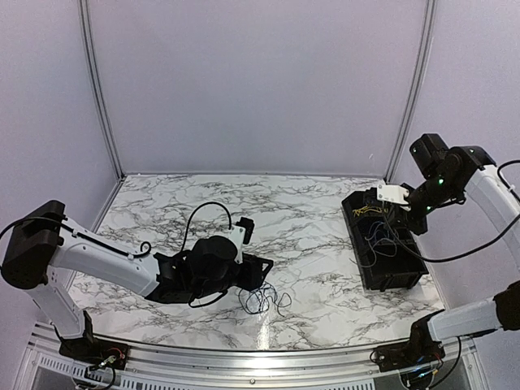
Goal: Untangle the cables
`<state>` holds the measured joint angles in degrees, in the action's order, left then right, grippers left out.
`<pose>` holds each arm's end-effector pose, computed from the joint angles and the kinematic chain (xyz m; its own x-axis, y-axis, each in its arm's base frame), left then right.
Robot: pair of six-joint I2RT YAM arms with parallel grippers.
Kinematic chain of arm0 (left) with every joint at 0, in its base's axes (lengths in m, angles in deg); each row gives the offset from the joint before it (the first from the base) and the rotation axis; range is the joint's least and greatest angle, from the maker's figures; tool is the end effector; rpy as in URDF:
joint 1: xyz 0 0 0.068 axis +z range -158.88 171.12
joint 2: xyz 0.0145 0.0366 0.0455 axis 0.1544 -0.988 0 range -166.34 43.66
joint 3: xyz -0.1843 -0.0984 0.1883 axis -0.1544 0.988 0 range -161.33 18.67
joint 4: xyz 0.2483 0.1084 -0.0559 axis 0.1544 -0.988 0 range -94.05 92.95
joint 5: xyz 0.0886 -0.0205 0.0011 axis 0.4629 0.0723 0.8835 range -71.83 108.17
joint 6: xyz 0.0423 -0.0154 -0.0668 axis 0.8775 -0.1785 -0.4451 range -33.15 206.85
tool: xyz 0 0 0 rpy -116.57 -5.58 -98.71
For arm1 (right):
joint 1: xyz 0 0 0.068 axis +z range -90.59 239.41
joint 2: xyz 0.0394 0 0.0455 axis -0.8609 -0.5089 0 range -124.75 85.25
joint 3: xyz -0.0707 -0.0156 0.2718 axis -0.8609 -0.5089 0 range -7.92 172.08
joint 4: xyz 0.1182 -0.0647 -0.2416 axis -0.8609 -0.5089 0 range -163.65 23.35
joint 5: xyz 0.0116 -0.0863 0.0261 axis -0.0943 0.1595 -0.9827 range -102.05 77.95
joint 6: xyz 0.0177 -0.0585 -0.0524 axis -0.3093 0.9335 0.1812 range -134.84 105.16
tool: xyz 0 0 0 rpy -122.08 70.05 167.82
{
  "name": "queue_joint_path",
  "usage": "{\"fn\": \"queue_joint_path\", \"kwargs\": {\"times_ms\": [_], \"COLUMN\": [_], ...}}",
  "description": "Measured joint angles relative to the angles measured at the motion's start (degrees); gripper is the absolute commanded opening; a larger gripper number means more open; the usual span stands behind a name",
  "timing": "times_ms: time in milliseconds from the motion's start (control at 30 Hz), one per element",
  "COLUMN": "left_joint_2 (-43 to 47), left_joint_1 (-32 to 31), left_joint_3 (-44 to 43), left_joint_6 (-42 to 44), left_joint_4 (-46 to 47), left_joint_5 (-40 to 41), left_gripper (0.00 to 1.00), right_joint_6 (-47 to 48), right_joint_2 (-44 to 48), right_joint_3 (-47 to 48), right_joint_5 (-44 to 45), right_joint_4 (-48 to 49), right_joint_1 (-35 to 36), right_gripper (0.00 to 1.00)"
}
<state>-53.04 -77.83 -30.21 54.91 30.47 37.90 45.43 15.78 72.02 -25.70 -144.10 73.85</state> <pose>0.1665 -0.3672 0.1827 -0.5102 -0.0605 -0.8579 0.5831 0.7090 -0.3967 0.2145 0.0722 0.3451 -0.1540 -0.9110 -0.3825 -0.9384 0.2560 -0.2320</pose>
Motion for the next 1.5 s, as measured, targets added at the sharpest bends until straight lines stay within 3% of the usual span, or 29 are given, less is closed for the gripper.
{"fn": "queue_joint_path", "kwargs": {"times_ms": [267, 667, 1200, 1267, 1500], "left_joint_2": [0.0, 0.0, -0.7, -0.7, -0.7], "left_joint_1": [0.0, 0.0, 0.0, 0.0, 0.0], "left_joint_3": [0.0, 0.0, 0.0, 0.0, 0.0], "left_joint_6": [-0.6, -2.2, -3.7, -3.7, -3.7], "left_joint_4": [-1.0, -2.5, -2.8, -2.8, -3.1], "left_joint_5": [0.0, -0.2, -0.6, -0.6, -0.5], "left_gripper": [0.55, 0.56, 0.57, 0.57, 0.57], "right_joint_6": [8.8, 13.3, 11.1, 10.2, 8.8], "right_joint_2": [-0.1, -6.3, -11.5, -11.9, -12.6], "right_joint_3": [-6.6, -11.0, -24.4, -24.5, -20.0], "right_joint_5": [4.3, 9.0, 9.9, 10.1, 10.4], "right_joint_4": [-0.2, 2.7, 13.7, 14.8, 13.2], "right_joint_1": [-7.2, -18.6, -19.5, -19.5, -19.5], "right_gripper": [0.00, 0.00, 0.00, 0.06, 0.41]}}
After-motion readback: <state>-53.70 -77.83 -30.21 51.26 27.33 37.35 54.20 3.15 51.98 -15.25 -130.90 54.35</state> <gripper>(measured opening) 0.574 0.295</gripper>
